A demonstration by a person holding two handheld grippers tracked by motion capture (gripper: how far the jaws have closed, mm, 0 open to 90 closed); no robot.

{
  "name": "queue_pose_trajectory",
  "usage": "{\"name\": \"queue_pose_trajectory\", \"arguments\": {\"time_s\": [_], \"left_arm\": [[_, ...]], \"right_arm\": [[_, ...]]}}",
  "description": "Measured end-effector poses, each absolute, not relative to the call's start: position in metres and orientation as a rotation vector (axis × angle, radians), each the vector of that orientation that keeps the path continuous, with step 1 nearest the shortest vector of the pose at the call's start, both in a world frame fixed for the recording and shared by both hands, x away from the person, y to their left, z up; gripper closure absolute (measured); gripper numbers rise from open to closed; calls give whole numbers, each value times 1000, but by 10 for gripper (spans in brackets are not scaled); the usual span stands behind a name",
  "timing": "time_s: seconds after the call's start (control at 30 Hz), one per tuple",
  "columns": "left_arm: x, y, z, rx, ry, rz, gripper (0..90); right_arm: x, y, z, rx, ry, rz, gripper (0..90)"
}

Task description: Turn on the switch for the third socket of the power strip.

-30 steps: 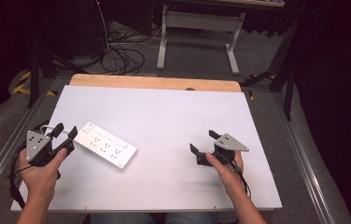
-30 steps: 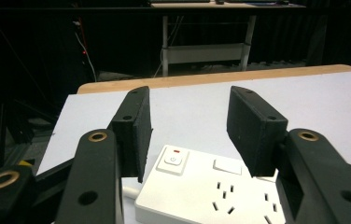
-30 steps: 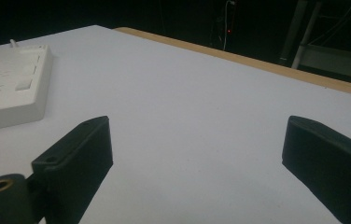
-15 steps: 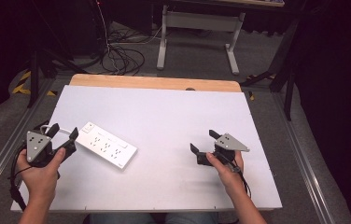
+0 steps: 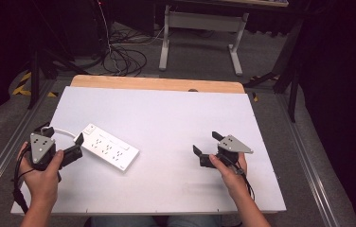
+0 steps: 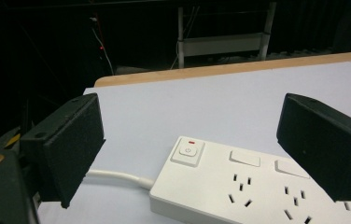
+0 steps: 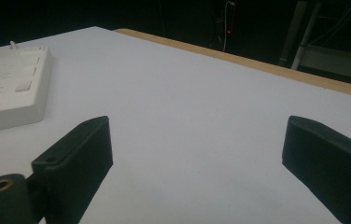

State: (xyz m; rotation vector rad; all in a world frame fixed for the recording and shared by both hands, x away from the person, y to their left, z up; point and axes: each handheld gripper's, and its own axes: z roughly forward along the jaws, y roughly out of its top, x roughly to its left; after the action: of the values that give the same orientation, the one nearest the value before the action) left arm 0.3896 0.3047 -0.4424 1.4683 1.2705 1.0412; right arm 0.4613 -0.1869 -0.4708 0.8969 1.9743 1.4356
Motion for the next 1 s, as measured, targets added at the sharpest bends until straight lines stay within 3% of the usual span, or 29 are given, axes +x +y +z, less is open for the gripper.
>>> {"name": "queue_pose_trajectory", "arguments": {"time_s": [0.5, 1.0], "left_arm": [[389, 303, -443, 1467, 1263, 1049, 21], [390, 301, -445, 1492, 1247, 1024, 38]], "right_arm": [[462, -188, -470, 889, 1969, 1442, 85], [462, -188, -470, 889, 1964, 1440, 78]]}}
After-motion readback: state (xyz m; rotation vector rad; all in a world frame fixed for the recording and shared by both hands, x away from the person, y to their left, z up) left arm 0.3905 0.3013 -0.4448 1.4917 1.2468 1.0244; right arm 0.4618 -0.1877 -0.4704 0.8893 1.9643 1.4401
